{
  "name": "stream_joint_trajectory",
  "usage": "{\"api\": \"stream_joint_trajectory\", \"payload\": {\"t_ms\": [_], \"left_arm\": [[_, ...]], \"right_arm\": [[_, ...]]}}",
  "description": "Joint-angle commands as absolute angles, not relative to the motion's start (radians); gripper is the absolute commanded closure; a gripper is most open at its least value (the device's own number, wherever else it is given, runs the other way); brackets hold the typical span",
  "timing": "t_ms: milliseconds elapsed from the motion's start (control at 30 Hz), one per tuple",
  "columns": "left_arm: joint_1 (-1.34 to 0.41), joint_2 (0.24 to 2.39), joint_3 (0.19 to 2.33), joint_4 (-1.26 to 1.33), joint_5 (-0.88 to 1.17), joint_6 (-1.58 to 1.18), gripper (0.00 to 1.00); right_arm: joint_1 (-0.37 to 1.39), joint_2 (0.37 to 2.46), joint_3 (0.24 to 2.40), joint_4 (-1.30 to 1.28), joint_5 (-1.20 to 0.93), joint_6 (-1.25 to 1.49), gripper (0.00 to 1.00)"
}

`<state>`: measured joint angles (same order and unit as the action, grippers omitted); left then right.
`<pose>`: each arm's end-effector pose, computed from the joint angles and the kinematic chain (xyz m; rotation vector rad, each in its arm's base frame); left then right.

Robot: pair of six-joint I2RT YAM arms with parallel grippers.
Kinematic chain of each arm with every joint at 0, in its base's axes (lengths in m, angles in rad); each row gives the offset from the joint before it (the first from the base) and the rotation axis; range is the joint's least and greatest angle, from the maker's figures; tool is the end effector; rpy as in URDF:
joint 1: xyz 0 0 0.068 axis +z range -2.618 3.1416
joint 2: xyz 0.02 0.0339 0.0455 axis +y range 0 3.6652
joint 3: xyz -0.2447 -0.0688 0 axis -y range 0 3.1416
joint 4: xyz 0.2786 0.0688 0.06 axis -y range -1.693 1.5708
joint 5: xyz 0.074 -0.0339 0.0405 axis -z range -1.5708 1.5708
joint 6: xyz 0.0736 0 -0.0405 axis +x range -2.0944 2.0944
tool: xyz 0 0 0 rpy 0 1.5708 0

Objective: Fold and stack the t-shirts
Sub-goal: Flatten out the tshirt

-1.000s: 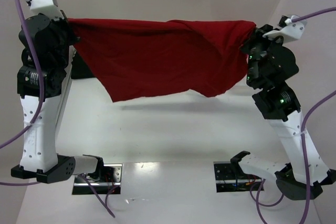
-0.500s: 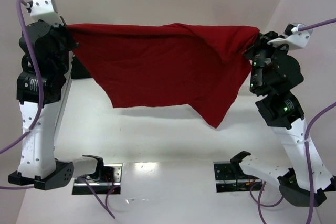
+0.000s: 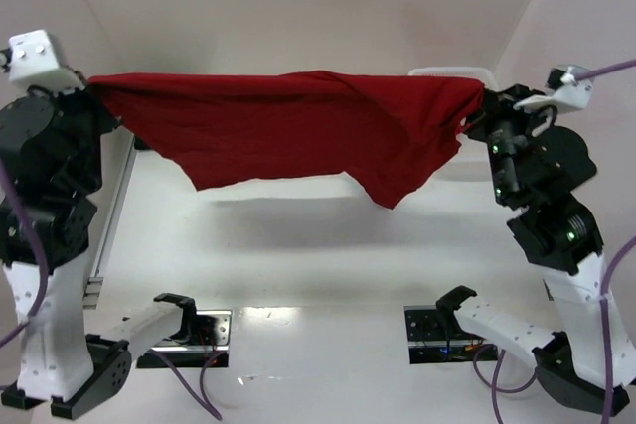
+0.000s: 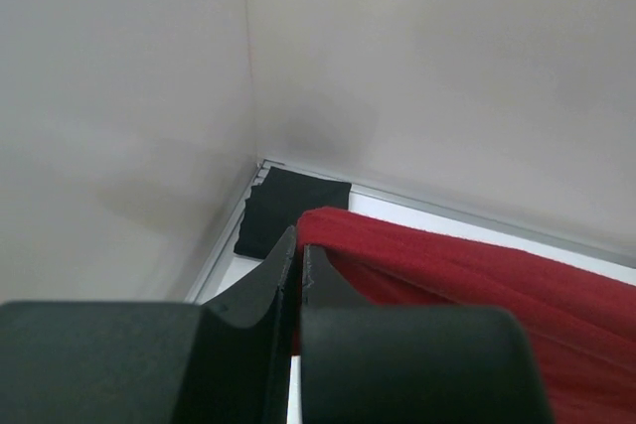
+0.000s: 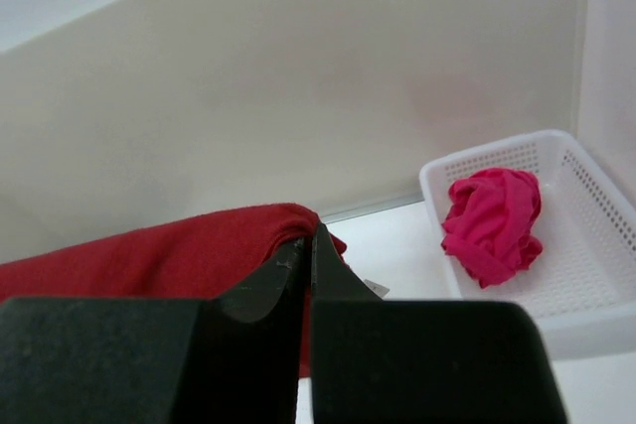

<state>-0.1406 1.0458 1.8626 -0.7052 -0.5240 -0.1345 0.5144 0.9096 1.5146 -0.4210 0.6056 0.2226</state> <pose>0.1846 0.0111 0.5847 -0.4197 1.4153 0.1588 0.1921 0.0605 0.5390 0.3016 1.3901 0.1891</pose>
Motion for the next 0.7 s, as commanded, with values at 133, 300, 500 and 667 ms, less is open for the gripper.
{"api": "stream_joint_trajectory", "payload": {"t_ms": [133,300,500,667], "left_arm": [[-0.121,0.910,1.782,-0.684,-0.640,-0.107,1.00],[-0.121,0.998,1.749,-0.670,-0.629,-0.143,1.00],[-0.121,1.189,1.669,-0.603,-0.598,-0.186,1.00],[-0.121,1.349,1.484,-0.421,-0.577,-0.186,1.00]], "right_arm": [[0.499,0.750,1.562,-0.571,0.635,0.270,0.99],[0.499,0.787,1.475,-0.514,0.658,0.261,0.99],[0.499,0.957,1.310,-0.342,0.644,0.288,0.99],[0.462,1.100,1.125,-0.177,0.571,0.345,0.99]]}}
